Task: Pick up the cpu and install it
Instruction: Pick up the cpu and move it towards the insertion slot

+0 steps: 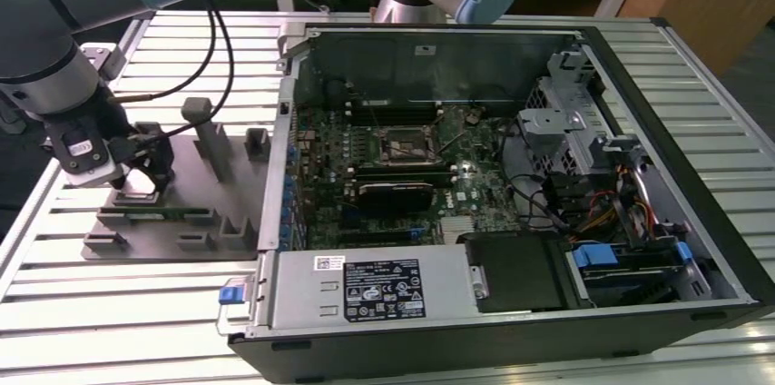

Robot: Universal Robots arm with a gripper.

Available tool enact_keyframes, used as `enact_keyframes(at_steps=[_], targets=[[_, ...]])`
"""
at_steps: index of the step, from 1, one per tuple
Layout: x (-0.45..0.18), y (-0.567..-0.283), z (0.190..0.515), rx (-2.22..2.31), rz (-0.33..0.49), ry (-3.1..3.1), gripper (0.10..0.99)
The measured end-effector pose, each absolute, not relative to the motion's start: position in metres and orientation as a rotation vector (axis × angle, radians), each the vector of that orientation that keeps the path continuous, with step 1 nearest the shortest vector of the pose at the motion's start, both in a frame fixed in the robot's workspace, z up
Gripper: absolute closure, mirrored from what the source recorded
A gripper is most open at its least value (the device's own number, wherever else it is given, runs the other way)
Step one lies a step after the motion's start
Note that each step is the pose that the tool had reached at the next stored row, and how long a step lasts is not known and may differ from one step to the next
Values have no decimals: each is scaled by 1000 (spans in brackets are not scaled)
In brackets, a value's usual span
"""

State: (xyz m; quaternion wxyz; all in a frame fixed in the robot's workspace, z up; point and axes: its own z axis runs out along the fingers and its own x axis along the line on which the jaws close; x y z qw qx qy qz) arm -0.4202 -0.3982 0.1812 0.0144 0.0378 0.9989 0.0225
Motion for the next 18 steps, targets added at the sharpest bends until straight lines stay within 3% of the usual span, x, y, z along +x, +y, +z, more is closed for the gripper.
enact_keyframes(at_steps=[16,17,18], targets=[[-422,-397,183,119,72,3110,447],[-422,-397,183,119,72,3110,459],[-422,-397,183,119,71,3110,525]])
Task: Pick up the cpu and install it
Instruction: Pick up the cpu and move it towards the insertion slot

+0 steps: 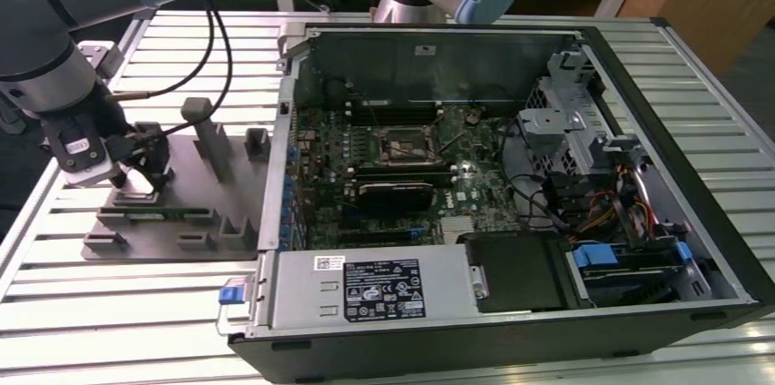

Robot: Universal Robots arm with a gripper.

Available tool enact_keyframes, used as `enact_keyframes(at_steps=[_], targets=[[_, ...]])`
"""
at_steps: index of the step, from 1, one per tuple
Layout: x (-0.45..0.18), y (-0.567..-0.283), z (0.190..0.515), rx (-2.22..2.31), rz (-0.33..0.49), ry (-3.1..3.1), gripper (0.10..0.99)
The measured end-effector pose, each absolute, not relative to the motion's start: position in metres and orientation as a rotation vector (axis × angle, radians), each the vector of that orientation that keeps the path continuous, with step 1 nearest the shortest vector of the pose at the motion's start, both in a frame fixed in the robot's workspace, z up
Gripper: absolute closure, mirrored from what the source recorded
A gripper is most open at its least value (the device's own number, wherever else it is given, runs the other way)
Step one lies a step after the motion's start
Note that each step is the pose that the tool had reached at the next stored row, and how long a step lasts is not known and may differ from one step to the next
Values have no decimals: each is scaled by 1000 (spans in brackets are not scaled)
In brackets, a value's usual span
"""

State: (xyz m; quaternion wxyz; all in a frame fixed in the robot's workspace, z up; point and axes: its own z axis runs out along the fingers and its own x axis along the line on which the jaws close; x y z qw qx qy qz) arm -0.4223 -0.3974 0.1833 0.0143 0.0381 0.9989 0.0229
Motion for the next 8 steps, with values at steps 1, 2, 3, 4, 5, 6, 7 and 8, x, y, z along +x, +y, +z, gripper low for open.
enact_keyframes(at_steps=[1,2,3,4,5,6,7,8], targets=[[-422,-397,183,119,72,3110,525],[-422,-397,183,119,72,3110,545],[-422,-397,183,119,72,3110,545],[-422,-397,184,119,72,3110,545],[-422,-397,184,119,72,3110,545],[-422,-397,184,119,71,3110,545],[-422,-397,185,119,71,3110,545],[-422,-397,187,119,71,3110,545]])
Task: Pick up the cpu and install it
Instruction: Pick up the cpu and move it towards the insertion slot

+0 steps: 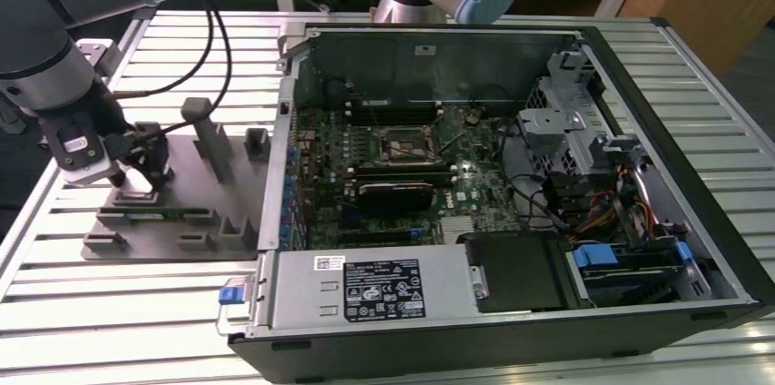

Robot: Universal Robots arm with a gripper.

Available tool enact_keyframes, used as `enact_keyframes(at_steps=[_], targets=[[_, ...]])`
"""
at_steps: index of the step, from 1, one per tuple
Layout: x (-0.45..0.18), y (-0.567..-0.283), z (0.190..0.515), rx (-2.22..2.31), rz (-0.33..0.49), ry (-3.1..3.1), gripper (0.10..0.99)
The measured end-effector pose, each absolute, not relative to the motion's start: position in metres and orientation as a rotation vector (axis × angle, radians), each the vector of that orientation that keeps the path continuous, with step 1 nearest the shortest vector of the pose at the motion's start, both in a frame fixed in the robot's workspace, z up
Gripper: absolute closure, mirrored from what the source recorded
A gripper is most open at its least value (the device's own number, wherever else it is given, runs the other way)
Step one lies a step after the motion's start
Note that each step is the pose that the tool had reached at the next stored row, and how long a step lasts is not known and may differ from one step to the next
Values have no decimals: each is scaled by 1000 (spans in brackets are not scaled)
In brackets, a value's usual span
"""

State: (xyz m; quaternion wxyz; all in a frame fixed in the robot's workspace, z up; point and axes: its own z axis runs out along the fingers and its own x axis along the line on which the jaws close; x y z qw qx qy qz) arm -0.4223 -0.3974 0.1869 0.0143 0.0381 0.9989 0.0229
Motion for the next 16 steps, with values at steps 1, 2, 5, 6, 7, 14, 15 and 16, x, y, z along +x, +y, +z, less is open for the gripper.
enact_keyframes(at_steps=[1,2,5,6,7,14,15,16], targets=[[-422,-397,188,119,72,3110,545],[-422,-397,190,119,71,3110,545],[-422,-397,196,119,72,3110,545],[-422,-397,198,119,72,3110,545],[-422,-397,200,119,72,3110,545],[-422,-397,217,119,71,3110,545],[-422,-397,220,119,72,3110,545],[-422,-397,222,119,72,3110,545]])
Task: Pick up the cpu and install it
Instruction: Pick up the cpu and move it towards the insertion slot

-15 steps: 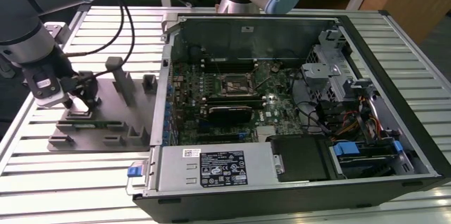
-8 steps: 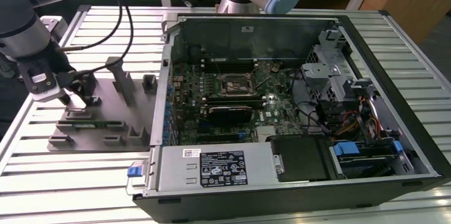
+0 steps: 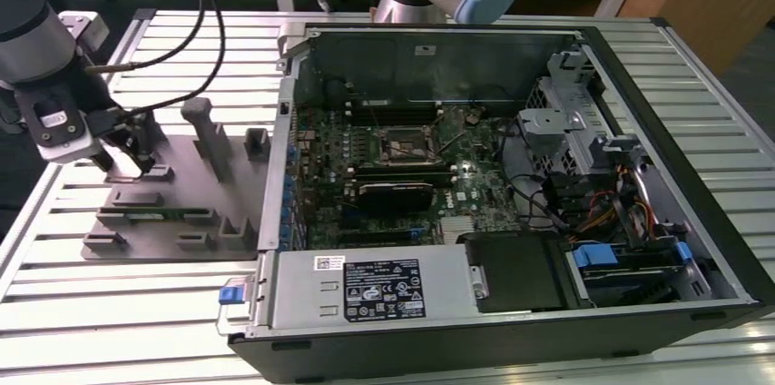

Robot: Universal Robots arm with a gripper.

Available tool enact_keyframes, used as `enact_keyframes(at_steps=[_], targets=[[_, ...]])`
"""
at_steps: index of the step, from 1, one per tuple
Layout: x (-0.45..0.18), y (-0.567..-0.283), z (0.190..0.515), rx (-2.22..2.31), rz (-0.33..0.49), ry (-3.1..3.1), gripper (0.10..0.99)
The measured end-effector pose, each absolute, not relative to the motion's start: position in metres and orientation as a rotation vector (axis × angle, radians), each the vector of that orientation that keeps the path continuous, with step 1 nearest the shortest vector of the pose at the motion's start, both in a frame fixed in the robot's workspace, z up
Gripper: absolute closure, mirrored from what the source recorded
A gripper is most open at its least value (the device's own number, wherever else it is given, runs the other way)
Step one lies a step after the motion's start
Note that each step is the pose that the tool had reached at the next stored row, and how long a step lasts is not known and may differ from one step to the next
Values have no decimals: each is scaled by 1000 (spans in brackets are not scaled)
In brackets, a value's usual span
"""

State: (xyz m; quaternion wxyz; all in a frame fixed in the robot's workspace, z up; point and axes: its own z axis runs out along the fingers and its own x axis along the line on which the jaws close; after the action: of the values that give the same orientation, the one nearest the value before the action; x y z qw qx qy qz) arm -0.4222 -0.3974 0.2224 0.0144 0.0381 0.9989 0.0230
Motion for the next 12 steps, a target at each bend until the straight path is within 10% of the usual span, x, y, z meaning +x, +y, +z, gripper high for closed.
enact_keyframes(at_steps=[12], targets=[[-422,-397,256,119,72,3109,545]])
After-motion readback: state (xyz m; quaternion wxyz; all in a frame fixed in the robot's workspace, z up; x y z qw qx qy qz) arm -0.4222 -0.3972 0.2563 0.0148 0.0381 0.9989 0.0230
